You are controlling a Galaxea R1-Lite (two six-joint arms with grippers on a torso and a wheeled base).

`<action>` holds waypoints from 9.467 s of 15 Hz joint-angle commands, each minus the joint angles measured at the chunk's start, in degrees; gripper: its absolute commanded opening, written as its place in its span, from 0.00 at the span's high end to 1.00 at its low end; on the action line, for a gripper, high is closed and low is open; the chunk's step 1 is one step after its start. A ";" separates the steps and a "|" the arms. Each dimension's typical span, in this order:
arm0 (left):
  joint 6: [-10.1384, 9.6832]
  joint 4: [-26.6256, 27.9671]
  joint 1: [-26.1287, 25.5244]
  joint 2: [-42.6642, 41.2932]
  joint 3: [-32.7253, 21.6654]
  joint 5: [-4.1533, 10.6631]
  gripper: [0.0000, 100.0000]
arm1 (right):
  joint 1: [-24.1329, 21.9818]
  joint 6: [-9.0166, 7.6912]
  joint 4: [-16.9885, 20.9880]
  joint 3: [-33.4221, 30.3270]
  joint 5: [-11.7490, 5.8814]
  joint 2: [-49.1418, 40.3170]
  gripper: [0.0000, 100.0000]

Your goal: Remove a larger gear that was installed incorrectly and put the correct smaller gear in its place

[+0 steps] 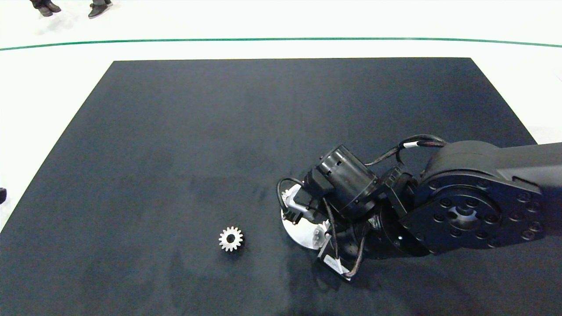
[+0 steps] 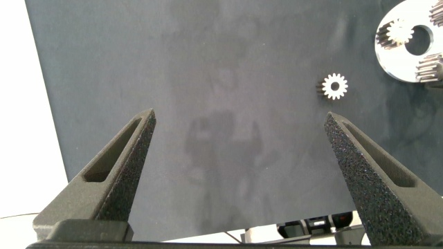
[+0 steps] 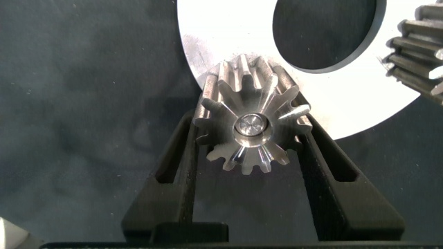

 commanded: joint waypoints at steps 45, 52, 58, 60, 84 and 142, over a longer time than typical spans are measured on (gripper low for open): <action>0.09 -0.06 0.27 -0.46 -0.97 0.04 0.00 | -6.61 6.99 -15.35 25.52 0.43 -16.63 1.00; 0.09 -0.06 0.27 -0.55 -0.97 0.12 0.00 | -7.32 6.38 -19.92 27.98 0.26 -14.00 0.00; 0.09 0.03 0.27 -0.72 -0.89 0.12 0.00 | -7.32 6.56 -20.09 27.80 -2.29 -18.13 0.00; 0.09 0.03 0.18 -0.81 -0.80 0.12 0.00 | -7.23 6.64 -20.09 29.03 -2.47 -23.58 0.00; 5.28 -28.01 -28.91 32.59 18.80 7.95 0.00 | 2.09 -2.67 -25.72 23.76 -5.19 -60.14 0.00; 7.39 -40.49 -30.23 41.20 24.34 8.03 0.67 | 2.09 -2.59 -25.54 25.52 -5.02 -59.52 0.00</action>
